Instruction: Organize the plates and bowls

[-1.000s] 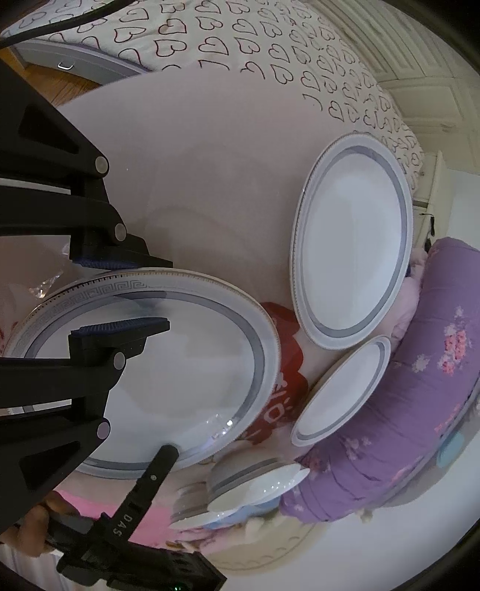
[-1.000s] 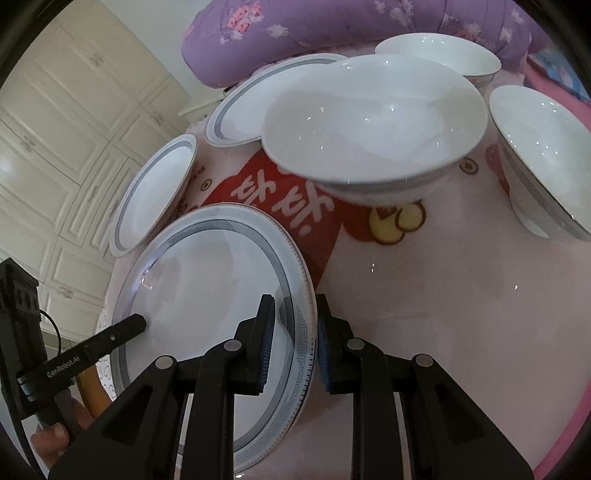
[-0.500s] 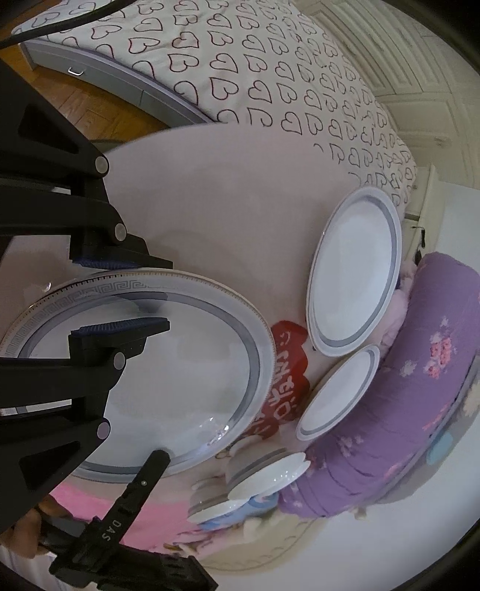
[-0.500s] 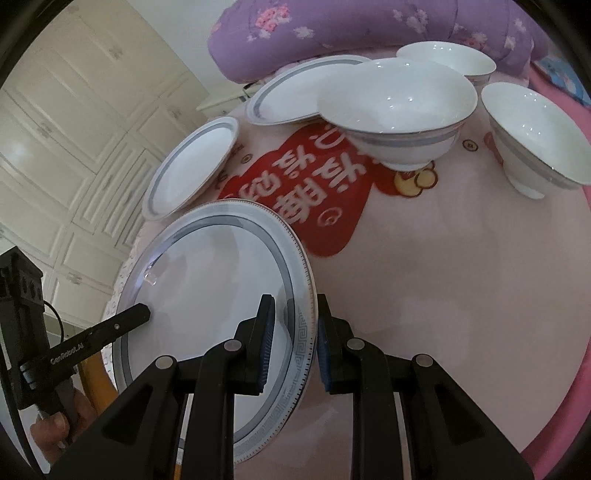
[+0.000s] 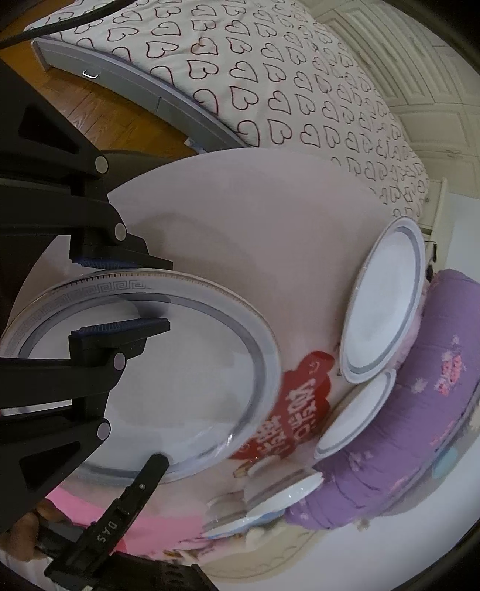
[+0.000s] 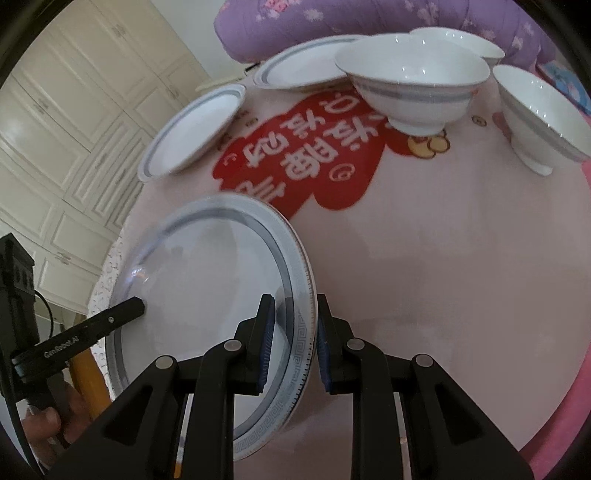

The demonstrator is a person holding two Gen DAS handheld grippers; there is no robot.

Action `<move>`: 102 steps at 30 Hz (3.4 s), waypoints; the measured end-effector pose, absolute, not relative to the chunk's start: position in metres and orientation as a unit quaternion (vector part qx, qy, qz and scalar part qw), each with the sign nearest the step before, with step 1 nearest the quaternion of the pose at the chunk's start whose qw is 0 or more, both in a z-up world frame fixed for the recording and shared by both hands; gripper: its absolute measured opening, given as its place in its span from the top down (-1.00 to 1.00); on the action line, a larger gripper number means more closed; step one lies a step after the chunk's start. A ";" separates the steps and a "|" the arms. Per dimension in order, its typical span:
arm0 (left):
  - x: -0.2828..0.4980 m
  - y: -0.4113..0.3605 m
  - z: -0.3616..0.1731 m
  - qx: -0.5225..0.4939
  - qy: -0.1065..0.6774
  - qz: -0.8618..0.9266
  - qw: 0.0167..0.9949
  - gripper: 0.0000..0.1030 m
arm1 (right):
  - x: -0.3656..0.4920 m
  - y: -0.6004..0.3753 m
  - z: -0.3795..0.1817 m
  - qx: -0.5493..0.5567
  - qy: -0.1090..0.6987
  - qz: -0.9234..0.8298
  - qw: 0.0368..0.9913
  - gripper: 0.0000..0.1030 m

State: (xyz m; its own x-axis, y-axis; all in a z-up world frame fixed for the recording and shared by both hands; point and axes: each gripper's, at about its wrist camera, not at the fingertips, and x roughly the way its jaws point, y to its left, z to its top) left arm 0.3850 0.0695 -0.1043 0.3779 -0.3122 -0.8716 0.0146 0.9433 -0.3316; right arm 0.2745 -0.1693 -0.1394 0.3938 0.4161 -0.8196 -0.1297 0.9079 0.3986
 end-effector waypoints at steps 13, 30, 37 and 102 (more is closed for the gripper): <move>0.395 0.067 -0.094 -0.116 0.525 -0.097 0.837 -0.47 | 0.276 -0.178 -0.128 0.122 0.499 0.146 0.845 -0.80; 0.376 0.064 -0.025 -0.085 0.424 -0.056 0.900 -0.98 | 0.288 -0.179 -0.032 0.139 0.336 0.200 0.910 -1.00; 0.377 0.074 -0.005 -0.083 0.398 -0.045 0.912 -0.98 | 0.322 -0.156 -0.018 0.100 0.345 0.213 0.909 -1.00; 0.688 0.150 -0.141 -0.121 0.526 -0.072 0.839 0.72 | 0.512 -0.064 -0.135 0.146 0.549 0.226 0.791 0.46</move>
State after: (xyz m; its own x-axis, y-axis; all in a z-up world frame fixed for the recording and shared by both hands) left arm 0.6885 0.1501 -0.1407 0.4359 -0.2487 -0.8649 -0.0065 0.9602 -0.2794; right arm 0.5122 -0.0645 -0.1345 0.2945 0.5182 -0.8030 -0.1963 0.8551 0.4798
